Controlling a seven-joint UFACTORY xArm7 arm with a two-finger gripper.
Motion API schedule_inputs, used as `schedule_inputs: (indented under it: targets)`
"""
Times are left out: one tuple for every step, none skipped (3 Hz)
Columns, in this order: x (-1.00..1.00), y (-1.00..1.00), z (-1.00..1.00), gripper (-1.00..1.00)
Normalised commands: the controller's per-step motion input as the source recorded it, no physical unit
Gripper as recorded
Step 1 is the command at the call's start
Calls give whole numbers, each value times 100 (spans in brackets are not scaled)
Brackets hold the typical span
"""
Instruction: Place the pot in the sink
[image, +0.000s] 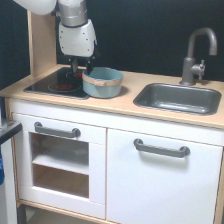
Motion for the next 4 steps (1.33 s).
schedule_inputs:
  targets:
    - [12, 2, -74, 25]
    - [28, -2, -56, -97]
    - [14, 4, 22, -100]
    - [13, 5, 24, -100]
